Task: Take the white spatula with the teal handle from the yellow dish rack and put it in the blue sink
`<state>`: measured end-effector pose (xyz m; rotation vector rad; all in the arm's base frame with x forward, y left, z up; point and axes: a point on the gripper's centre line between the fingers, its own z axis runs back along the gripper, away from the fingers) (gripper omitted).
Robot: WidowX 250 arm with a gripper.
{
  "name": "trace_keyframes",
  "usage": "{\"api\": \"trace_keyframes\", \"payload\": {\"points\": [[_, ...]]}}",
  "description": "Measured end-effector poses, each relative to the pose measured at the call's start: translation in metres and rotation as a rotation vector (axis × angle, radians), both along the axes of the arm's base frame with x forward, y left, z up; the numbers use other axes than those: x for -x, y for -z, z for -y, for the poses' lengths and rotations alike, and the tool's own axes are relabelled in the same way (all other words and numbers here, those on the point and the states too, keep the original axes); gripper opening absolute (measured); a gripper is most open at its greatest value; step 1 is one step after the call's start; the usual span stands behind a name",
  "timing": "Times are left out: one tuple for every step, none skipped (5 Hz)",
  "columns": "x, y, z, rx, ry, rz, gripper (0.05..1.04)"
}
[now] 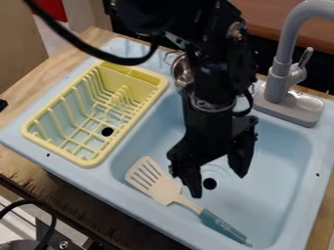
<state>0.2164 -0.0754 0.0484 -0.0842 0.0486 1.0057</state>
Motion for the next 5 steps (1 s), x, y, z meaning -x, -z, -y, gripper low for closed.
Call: {"api": "trace_keyframes", "payload": {"points": [[-0.002,-0.001,-0.001,0.007,0.227,0.037,0.999],[-0.006,-0.003,-0.011,-0.004,0.415,0.051,0.999],[-0.013,-0.004,-0.026,-0.01,0.571,0.056,0.999],[-0.014,-0.003,-0.044,-0.007,0.681,0.104,0.999],[-0.027,-0.014,-0.066,-0.026,0.749,0.117,0.999]]}}
